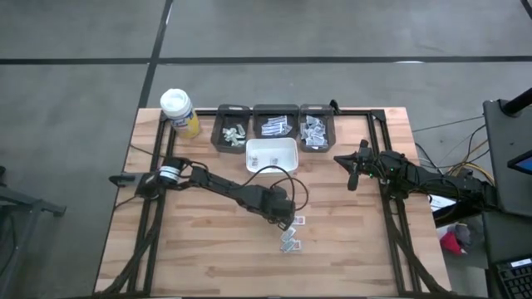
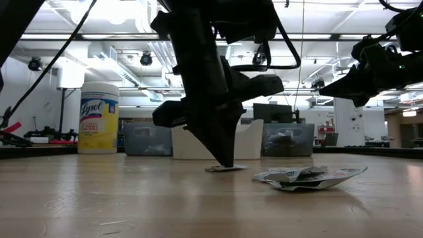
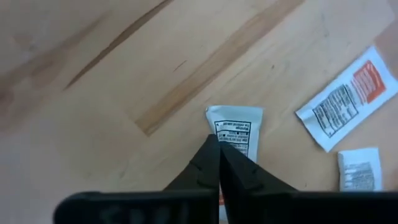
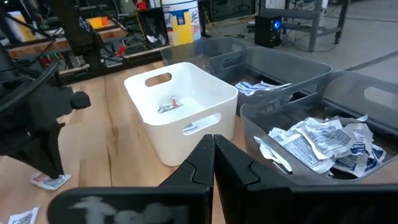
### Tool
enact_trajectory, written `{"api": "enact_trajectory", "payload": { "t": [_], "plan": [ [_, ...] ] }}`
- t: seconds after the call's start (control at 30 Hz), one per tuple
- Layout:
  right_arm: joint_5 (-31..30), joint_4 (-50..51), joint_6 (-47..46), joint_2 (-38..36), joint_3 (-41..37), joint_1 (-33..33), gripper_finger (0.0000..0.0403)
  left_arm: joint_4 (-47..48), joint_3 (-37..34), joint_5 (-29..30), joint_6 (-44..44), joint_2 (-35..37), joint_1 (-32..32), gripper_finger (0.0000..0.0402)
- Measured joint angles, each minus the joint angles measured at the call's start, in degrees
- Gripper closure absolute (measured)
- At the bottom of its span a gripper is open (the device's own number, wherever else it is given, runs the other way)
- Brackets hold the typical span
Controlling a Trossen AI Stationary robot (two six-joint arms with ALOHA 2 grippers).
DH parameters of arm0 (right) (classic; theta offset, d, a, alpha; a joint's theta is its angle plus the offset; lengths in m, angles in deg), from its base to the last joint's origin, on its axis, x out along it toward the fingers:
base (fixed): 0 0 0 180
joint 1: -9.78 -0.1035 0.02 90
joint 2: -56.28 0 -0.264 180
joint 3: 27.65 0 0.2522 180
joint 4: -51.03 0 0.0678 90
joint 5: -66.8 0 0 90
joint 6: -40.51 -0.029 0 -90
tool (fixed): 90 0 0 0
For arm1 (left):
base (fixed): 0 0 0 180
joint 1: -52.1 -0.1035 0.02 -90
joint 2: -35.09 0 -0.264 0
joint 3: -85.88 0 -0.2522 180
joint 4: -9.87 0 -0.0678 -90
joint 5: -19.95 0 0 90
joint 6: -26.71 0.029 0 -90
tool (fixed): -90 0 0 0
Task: Pick & Place First Aid Supplies
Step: Put the orange ointment pack into the white bin
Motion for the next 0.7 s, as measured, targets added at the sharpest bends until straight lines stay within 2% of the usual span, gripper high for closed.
{"api": "enact_trajectory", "payload": {
  "t": [0.2,0.37,0.47,0.57,0.7],
  "plan": [
    [0.00,-0.01,0.11,0.01,0.00,0.01,0.0394,1.09,0.52,5.34,9.89,6.00,-0.20,0.0401],
    [-0.02,0.01,0.34,0.01,0.01,0.01,0.0394,0.85,1.15,21.17,14.99,16.27,-1.16,0.0401],
    [-0.02,-0.01,0.44,0.05,0.00,0.01,0.0394,1.08,1.12,27.31,21.65,20.13,-3.66,0.0401],
    [-0.02,-0.01,0.44,-0.01,-0.01,0.01,0.0394,1.50,0.88,26.55,32.33,21.72,-8.49,0.0401],
    [-0.02,0.01,0.44,-0.01,0.01,-0.01,0.0394,0.52,1.16,14.85,45.32,21.98,-17.05,0.0401]
  ]
}}
